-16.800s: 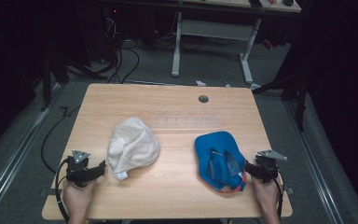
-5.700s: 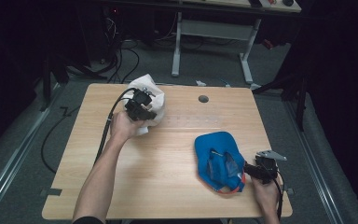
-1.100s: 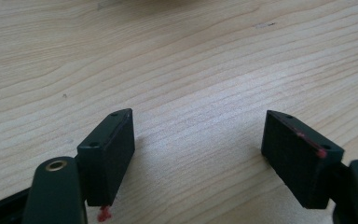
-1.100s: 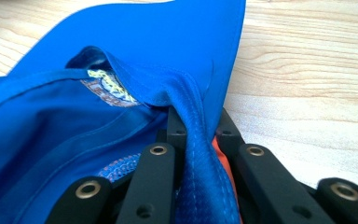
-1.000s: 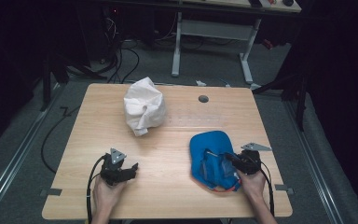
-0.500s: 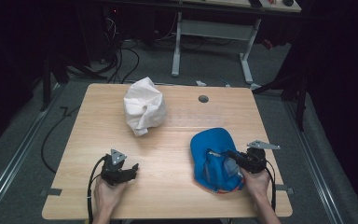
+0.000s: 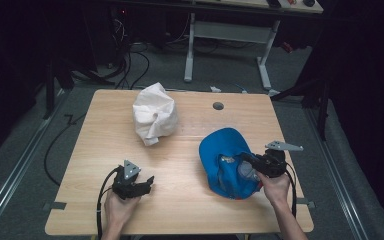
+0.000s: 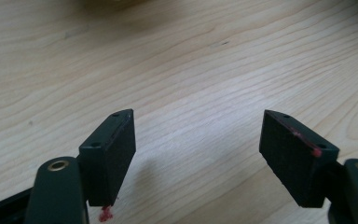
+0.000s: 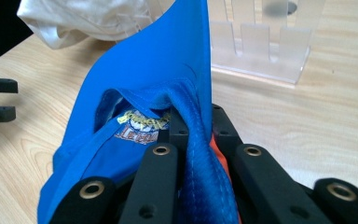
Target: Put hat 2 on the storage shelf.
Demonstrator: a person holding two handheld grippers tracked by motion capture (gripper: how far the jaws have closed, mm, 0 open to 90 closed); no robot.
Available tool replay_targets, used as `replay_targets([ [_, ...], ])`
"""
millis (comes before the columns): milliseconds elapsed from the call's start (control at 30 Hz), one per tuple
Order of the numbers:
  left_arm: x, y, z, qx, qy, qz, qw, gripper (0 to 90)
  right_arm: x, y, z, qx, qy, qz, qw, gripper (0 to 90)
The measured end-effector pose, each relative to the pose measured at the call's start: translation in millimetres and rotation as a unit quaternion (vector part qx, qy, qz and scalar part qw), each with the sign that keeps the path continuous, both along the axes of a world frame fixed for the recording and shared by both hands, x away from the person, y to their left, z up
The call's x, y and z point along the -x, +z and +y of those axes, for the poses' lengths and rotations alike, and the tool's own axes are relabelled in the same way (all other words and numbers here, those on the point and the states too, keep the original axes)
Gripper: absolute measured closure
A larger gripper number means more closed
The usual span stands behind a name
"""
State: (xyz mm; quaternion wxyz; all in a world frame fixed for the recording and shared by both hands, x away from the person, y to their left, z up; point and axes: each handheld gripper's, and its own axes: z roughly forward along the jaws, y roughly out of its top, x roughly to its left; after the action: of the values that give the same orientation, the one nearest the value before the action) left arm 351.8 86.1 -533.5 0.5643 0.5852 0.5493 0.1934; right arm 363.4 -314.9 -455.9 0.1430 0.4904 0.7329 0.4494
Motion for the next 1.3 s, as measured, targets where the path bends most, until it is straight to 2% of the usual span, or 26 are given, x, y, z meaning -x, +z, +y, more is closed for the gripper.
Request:
replay_targets([
  [400, 0.2, 11.5, -32.4, -0.015, -0.046, -0.019, 0.9986, 26.2, -17.1, 22.0, 11.9, -0.012, 0.019, 0.004, 0.9997, 83.2],
  [500, -1.3, 17.5, -44.9, -0.01, -0.064, -0.023, 0.9976, 26.0, -21.6, 27.7, 18.1, -0.017, 0.027, 0.004, 0.9995, 83.2],
  [667, -6.9, 25.2, -68.5, -0.016, -0.088, -0.035, 0.9953, 25.5, -28.4, 38.9, 31.0, -0.024, 0.04, 0.005, 0.9989, 83.2],
  [767, -12.4, 28.5, -78.8, -0.015, -0.099, -0.034, 0.9944, 25.2, -32.6, 44.3, 38.1, -0.027, 0.046, 0.007, 0.9985, 83.2],
  [900, -17.6, 31.0, -88.1, -0.004, -0.105, -0.031, 0.994, 25.0, -37.5, 48.6, 46.2, -0.026, 0.051, 0.009, 0.9983, 83.2],
  [1000, -19.8, 30.8, -92.3, -0.005, -0.111, -0.027, 0.9934, 24.8, -40.7, 49.1, 51.1, -0.029, 0.051, 0.014, 0.9982, 83.2],
  [1200, -22.0, 28.2, -97.6, 0.003, -0.111, -0.022, 0.9936, 24.0, -48.1, 47.1, 60.3, -0.032, 0.049, 0.023, 0.998, 83.2],
  [1300, -21.6, 29.2, -97.4, 0.005, -0.111, -0.026, 0.9935, 23.7, -53.0, 42.6, 64.6, -0.025, 0.045, 0.033, 0.9981, 83.2],
])
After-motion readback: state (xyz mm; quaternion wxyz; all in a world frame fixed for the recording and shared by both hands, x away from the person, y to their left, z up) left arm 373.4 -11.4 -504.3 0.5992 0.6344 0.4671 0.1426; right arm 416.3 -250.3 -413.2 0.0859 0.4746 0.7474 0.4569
